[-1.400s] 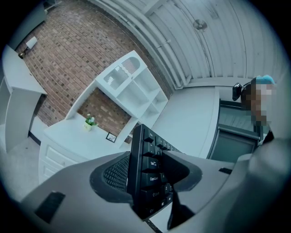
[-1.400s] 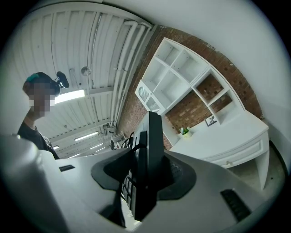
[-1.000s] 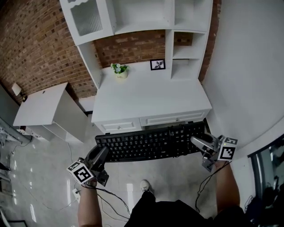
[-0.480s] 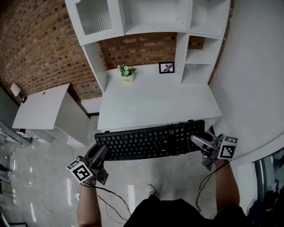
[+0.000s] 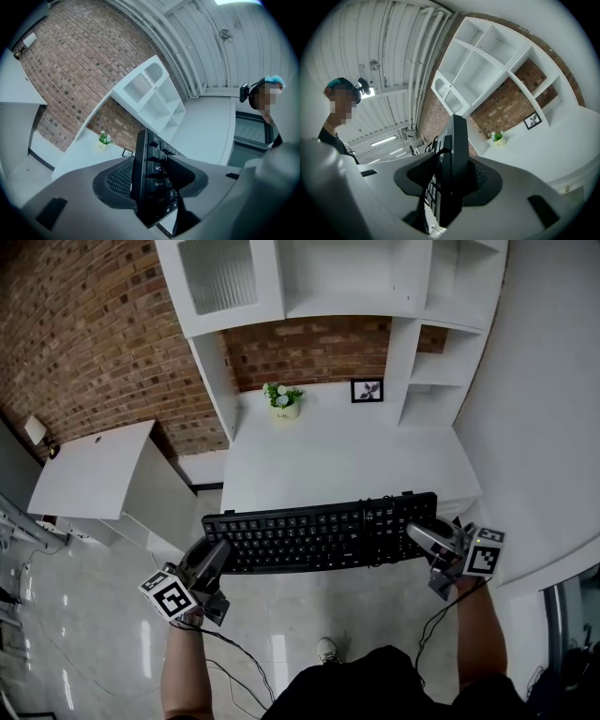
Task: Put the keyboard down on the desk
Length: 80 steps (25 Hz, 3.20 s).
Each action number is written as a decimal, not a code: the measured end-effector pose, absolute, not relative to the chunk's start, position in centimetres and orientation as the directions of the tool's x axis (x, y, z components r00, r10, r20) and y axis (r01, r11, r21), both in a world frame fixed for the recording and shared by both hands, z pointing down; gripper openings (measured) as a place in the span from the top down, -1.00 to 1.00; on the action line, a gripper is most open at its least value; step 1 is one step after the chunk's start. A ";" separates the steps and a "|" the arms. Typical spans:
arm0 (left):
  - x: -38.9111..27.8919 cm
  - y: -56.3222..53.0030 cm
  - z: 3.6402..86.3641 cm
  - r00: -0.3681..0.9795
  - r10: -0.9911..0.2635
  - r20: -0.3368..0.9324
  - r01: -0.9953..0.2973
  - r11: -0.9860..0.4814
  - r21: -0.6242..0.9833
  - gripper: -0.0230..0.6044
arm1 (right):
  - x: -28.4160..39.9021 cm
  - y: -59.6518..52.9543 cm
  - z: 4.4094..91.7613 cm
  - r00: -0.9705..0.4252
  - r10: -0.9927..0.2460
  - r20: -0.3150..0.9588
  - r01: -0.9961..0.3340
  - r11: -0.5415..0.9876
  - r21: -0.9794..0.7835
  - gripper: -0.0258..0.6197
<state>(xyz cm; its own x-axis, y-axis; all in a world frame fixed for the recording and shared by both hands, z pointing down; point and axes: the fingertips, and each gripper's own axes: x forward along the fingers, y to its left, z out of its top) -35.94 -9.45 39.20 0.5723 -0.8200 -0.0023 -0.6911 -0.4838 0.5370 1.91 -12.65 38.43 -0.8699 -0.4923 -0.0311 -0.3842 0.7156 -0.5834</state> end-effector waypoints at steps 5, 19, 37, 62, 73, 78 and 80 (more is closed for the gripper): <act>-35.2 -9.1 39.2 0.571 -0.821 0.004 -0.692 -0.479 0.541 0.20 | 2.6 -12.4 38.5 -0.872 -0.488 -0.024 -0.382 0.712 -0.589 0.36; -34.8 -17.1 41.5 0.554 -0.831 0.050 -0.704 -0.436 0.561 0.20 | 2.9 -21.1 41.2 -0.881 -0.472 -0.003 -0.365 0.684 -0.632 0.36; -29.8 -35.5 48.4 0.524 -0.837 0.161 -0.722 -0.336 0.604 0.20 | 7.6 -40.8 49.1 -0.900 -0.432 0.052 -0.334 0.610 -0.719 0.36; -27.4 -43.8 59.2 0.571 -0.767 0.293 -0.664 -0.223 0.713 0.19 | 9.7 -47.7 58.3 -0.876 -0.432 0.215 -0.412 0.437 -0.800 0.35; -28.1 -45.8 64.7 0.559 -0.726 0.400 -0.674 -0.117 0.729 0.18 | 8.9 -49.8 64.1 -0.878 -0.382 0.287 -0.418 0.325 -0.848 0.35; -28.7 -46.5 67.0 0.544 -0.710 0.446 -0.680 -0.062 0.730 0.18 | 7.8 -50.9 65.8 -0.888 -0.351 0.297 -0.412 0.319 -0.853 0.35; -29.0 -46.8 67.7 0.539 -0.707 0.458 -0.684 -0.050 0.728 0.18 | 7.8 -51.1 66.9 -0.880 -0.350 0.320 -0.424 0.281 -0.861 0.35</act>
